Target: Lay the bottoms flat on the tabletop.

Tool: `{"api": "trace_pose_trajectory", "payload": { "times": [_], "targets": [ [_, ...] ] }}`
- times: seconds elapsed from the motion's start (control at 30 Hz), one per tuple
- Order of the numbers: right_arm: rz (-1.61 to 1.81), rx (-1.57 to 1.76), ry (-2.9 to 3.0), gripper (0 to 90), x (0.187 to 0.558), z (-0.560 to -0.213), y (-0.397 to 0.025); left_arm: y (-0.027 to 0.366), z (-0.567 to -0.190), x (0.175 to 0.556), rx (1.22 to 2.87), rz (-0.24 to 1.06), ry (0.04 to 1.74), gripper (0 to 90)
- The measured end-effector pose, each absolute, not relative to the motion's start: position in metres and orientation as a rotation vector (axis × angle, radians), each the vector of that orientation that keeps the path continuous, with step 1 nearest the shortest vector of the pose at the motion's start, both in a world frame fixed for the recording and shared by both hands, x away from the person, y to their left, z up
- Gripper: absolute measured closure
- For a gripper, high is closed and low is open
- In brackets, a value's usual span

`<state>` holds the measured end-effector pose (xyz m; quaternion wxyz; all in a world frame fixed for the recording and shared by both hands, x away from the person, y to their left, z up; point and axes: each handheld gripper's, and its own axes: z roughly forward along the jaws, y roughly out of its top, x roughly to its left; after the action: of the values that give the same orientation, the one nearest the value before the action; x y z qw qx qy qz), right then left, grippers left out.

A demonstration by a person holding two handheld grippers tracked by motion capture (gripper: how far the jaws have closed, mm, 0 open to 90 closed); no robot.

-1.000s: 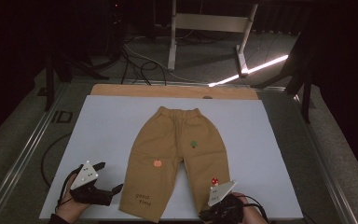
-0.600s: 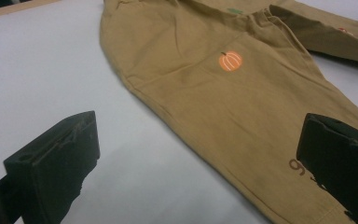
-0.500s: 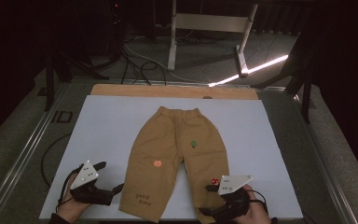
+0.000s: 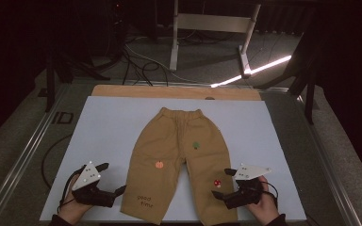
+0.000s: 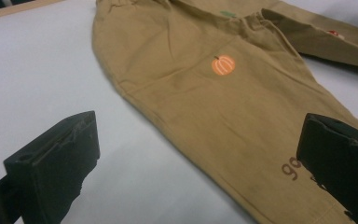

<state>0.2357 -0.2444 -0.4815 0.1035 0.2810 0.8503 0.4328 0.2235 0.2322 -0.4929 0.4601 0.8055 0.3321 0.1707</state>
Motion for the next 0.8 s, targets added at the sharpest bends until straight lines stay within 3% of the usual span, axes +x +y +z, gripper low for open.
{"api": "trace_pose_trajectory", "payload": {
  "times": [0.3,0.8],
  "targets": [
    [1.235,0.843,2.465,9.2,0.257,-0.481,-0.252,0.227,-0.485,0.234,2.005,0.32,0.786,0.3],
    [1.211,0.894,2.4,9.3,0.288,-0.482,-0.256,0.215,-0.479,0.262,2.017,0.291,0.835,0.3]
  ]
}}
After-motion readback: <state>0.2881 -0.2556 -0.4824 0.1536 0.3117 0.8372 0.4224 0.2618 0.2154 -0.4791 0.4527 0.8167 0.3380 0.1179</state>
